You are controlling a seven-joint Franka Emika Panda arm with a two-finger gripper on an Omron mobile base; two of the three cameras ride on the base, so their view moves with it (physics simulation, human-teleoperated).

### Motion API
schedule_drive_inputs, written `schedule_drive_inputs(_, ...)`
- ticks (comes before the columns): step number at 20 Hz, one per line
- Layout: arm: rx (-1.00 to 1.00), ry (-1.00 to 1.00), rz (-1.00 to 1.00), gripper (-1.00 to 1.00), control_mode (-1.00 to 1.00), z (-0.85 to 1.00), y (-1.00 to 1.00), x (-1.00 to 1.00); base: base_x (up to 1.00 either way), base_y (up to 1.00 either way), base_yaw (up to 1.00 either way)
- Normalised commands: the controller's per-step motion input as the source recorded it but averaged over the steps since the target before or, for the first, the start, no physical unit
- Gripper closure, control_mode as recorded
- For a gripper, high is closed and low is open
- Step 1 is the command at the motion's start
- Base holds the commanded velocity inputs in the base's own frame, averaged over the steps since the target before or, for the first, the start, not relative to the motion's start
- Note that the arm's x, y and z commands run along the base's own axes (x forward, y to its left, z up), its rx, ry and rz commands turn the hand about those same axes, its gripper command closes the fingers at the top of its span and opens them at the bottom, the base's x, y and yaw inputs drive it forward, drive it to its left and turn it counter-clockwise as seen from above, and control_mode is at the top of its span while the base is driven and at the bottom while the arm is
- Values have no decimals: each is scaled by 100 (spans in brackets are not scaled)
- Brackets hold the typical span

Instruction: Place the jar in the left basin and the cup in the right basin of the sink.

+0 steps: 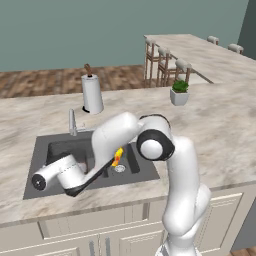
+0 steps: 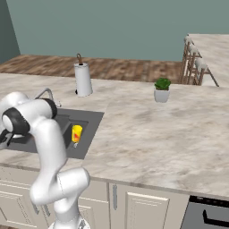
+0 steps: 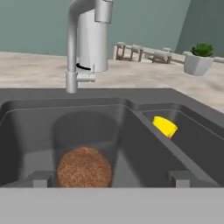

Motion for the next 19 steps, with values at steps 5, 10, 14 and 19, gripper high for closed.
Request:
schedule_drive_inputs(5, 0, -22, 0, -100, -100, 74, -50, -8, 0, 0, 0)
schedule_drive_inputs(10, 1, -20, -6, -100, -100, 91, -30, 0, 0, 0, 0)
schedule_drive_inputs(14, 11, -7, -10, -100, -100, 81, -9, 0, 0, 0, 0)
schedule_drive_inputs(19, 13, 0, -10, -100, -100, 87, -1, 0, 0, 0, 0)
